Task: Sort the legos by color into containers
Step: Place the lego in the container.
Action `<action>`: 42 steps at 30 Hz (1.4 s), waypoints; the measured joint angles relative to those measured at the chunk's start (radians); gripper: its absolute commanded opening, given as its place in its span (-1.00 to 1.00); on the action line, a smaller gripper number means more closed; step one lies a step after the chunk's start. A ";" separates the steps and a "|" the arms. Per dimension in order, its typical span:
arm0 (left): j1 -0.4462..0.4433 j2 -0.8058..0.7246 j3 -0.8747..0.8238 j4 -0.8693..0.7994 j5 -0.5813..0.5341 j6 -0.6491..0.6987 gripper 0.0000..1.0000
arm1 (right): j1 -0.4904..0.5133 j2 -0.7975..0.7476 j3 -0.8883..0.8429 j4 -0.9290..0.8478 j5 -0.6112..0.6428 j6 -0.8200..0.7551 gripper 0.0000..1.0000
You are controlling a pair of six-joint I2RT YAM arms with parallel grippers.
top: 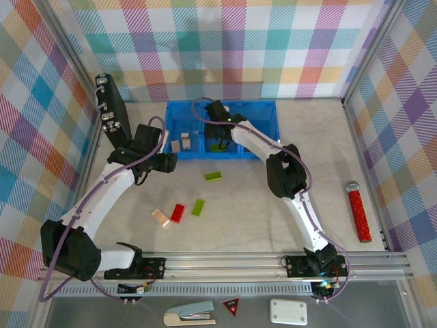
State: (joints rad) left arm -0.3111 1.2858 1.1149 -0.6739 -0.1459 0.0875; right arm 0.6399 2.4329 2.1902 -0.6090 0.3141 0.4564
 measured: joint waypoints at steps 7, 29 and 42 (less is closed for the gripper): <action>0.000 0.010 0.000 0.000 0.000 0.000 0.56 | -0.006 0.045 0.028 0.002 0.000 -0.006 0.44; 0.000 0.032 0.000 -0.006 0.046 -0.020 0.49 | -0.009 -0.095 -0.084 -0.015 -0.040 -0.026 0.55; -0.016 0.116 0.042 -0.073 0.123 -0.100 0.38 | -0.008 -0.334 -0.294 -0.046 -0.144 -0.028 0.50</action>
State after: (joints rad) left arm -0.3271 1.4014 1.1568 -0.7467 -0.0227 -0.0128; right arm 0.6323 2.0987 1.8961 -0.6552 0.1703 0.4286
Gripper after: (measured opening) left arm 0.695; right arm 0.750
